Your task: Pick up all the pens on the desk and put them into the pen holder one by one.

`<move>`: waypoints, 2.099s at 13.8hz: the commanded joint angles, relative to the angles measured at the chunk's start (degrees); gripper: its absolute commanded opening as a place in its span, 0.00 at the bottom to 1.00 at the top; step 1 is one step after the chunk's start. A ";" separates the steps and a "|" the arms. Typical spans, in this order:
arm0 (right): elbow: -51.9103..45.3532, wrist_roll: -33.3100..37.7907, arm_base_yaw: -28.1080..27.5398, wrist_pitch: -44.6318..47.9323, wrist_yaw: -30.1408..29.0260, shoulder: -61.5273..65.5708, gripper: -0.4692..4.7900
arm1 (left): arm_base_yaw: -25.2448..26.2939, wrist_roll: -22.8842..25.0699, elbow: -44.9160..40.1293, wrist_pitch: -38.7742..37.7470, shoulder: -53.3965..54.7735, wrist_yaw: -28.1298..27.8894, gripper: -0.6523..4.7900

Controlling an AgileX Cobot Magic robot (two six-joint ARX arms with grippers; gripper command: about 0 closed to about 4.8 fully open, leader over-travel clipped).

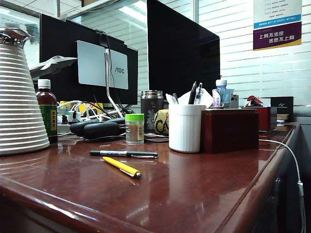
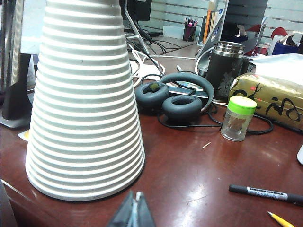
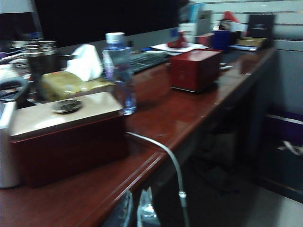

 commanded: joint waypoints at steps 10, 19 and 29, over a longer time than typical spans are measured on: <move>17.81 -0.63 0.00 -12.46 -4.61 0.55 0.69 | -0.04 -13.53 5.11 -0.79 -0.02 5.53 0.83; 41.51 -1.27 0.00 -20.33 -31.28 29.59 0.83 | -0.04 -7.58 26.23 -18.32 8.28 24.13 0.98; 57.37 -10.19 32.13 -19.89 -25.62 77.79 0.83 | -20.70 2.38 32.24 -21.22 41.16 -1.18 1.00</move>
